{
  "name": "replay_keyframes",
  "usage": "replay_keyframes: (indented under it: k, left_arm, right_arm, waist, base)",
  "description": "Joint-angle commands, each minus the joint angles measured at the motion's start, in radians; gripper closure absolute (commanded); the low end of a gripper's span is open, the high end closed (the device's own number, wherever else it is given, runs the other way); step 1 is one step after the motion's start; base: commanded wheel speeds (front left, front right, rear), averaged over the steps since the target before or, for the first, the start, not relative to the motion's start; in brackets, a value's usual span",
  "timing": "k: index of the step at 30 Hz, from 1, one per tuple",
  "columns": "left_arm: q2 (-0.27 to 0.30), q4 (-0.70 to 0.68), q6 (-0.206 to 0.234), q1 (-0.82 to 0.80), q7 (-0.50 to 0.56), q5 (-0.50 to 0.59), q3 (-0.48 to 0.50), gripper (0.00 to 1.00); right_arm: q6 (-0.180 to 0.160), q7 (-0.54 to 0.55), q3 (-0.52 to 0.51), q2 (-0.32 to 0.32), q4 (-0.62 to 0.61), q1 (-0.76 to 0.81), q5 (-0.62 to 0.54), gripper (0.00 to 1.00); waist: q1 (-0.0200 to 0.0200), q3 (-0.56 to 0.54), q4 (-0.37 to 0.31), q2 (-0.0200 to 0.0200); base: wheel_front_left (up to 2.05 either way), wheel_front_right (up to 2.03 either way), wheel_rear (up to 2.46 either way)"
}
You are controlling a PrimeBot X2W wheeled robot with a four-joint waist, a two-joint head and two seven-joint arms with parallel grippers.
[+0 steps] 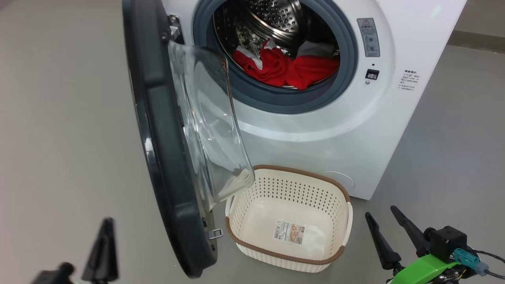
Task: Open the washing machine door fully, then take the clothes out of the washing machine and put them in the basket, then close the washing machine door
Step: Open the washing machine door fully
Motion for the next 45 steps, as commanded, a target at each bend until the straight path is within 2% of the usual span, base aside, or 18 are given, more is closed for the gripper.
replay_keyframes:
  k: [1,4,8,12,15,20,26,32,45]
  left_arm:
    - [0.016,-0.058,0.005,-0.034,-0.012,-0.027,0.053,1.00]
    - [0.016,-0.148,0.007,-0.047,-0.012,-0.054,0.083,1.00]
    - [0.016,-0.334,0.010,-0.071,-0.012,-0.073,0.084,1.00]
    - [0.016,-0.484,0.021,-0.064,-0.012,-0.127,0.008,1.00]
    - [0.016,-0.537,0.004,-0.043,-0.012,-0.137,-0.103,1.00]
    - [0.016,-0.496,-0.018,-0.004,-0.012,-0.112,-0.255,1.00]
    - [0.018,-0.351,-0.025,0.023,-0.010,-0.131,-0.377,1.00]
    - [0.017,-0.219,-0.018,0.011,0.001,-0.155,-0.395,1.00]
    - [0.022,-0.118,0.026,-0.020,-0.001,-0.203,-0.335,1.00]
  right_arm:
    - [0.002,-0.012,0.018,-0.006,-0.025,0.005,-0.011,0.00]
    - [0.002,-0.012,0.019,-0.005,-0.027,0.008,-0.014,0.00]
    - [0.002,-0.012,0.015,-0.007,-0.032,0.006,-0.018,0.00]
    - [0.002,-0.012,0.009,-0.007,-0.039,0.005,-0.020,0.00]
    - [0.002,-0.012,0.009,-0.005,-0.044,0.004,-0.022,0.00]
    - [0.002,-0.012,0.011,-0.004,-0.049,-0.002,-0.024,0.00]
    - [0.002,-0.012,0.011,-0.002,-0.052,-0.007,-0.025,0.00]
    - [0.002,-0.012,0.010,-0.002,-0.053,-0.009,-0.024,0.00]
    - [0.002,-0.012,0.008,0.000,-0.064,-0.012,-0.028,0.00]
  waist:
    - [0.0000,-0.005,0.001,0.0000]
    - [0.0000,-0.011,0.001,0.0000]
    - [0.0000,-0.014,0.002,0.0000]
    - [0.0000,-0.017,-0.001,0.0000]
    - [0.0000,-0.018,-0.006,0.0000]
    - [0.0000,-0.019,-0.012,0.0000]
    - [0.0000,-0.018,-0.018,0.0000]
    - [0.0000,-0.020,-0.020,0.0000]
    - [0.0000,-0.013,-0.008,0.0000]
  base:
    - [0.00,0.00,0.00]
    - [0.00,0.00,0.00]
    - [0.00,0.00,0.00]
    - [0.00,0.00,0.00]
    - [0.00,0.00,0.00]
    - [0.00,0.00,0.00]
    - [0.00,0.00,0.00]
    - [0.00,0.00,0.00]
    - [0.00,0.00,0.00]
